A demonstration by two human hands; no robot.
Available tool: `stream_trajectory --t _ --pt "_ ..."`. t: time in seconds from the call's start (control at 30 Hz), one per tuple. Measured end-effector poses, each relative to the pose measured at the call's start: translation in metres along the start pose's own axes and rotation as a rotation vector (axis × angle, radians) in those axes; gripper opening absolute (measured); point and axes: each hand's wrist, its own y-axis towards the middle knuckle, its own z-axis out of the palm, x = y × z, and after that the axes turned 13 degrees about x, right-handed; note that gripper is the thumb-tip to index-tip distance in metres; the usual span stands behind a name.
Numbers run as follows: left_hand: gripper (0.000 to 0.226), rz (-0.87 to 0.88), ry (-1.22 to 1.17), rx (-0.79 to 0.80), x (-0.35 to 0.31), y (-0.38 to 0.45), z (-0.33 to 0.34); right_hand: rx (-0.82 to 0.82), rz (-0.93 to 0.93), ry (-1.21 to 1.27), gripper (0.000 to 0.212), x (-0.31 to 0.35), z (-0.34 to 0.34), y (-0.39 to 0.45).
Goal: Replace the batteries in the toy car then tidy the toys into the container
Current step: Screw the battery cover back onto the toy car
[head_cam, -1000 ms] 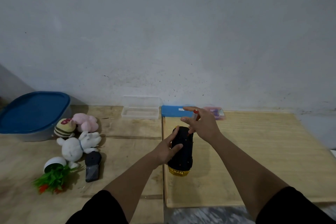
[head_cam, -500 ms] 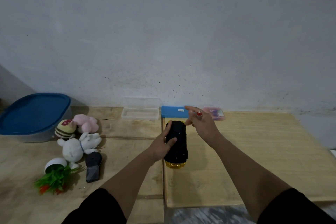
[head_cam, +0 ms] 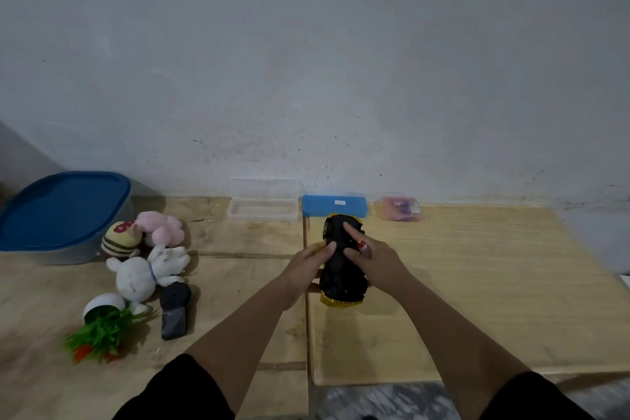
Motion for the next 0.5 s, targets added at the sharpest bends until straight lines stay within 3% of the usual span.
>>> stream_trajectory --t 0.13,0.23,0.4,0.5 --pt "0.051 0.033 -0.16 0.134 0.008 0.006 0.001 0.023 -0.018 0.379 0.057 -0.004 -0.002 -0.001" --pt "0.053 0.109 -0.252 0.224 0.01 0.008 0.005 0.029 -0.027 0.45 0.057 -0.004 -0.005 -0.001" --pt "0.069 0.106 -0.046 -0.001 0.016 0.011 0.008 0.004 0.14 0.2 0.067 -0.014 -0.009 0.002" --pt "0.078 0.1 0.305 -0.198 0.024 0.011 0.02 -0.032 0.193 0.071 0.076 -0.024 -0.008 0.0"
